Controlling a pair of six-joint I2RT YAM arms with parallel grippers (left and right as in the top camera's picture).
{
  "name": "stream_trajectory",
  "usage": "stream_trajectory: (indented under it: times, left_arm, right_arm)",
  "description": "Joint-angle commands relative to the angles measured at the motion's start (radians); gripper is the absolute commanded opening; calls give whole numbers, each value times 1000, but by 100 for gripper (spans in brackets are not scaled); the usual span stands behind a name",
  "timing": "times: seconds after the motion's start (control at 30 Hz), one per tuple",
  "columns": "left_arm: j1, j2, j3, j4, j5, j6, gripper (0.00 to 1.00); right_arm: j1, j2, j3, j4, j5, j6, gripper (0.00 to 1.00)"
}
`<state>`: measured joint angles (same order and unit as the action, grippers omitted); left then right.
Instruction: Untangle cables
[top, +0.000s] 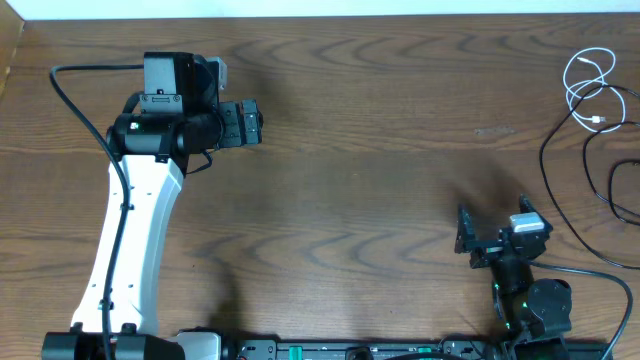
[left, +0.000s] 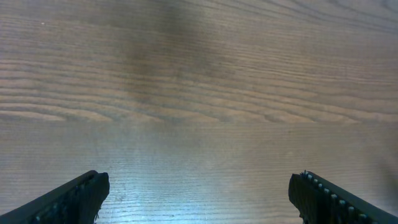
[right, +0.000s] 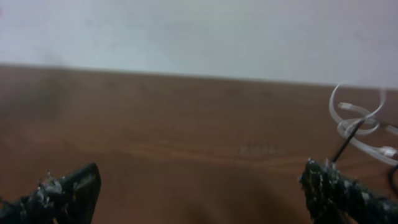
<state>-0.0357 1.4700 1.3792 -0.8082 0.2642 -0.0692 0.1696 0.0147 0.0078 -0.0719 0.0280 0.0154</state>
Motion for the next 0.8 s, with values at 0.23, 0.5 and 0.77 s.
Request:
stream_trajectory:
  times: [0.23, 0.5, 0.77]
  left_arm:
    - [-1, 0, 10, -3, 9, 20, 98]
    - [-2, 0, 10, -3, 9, 20, 98]
    - [0, 0, 9, -21, 3, 21, 98]
  right_arm:
    - [8, 23, -2, -3, -38, 13, 99]
    - [8, 23, -2, -3, -38, 14, 99]
    - [8, 23, -2, -3, -38, 14, 99]
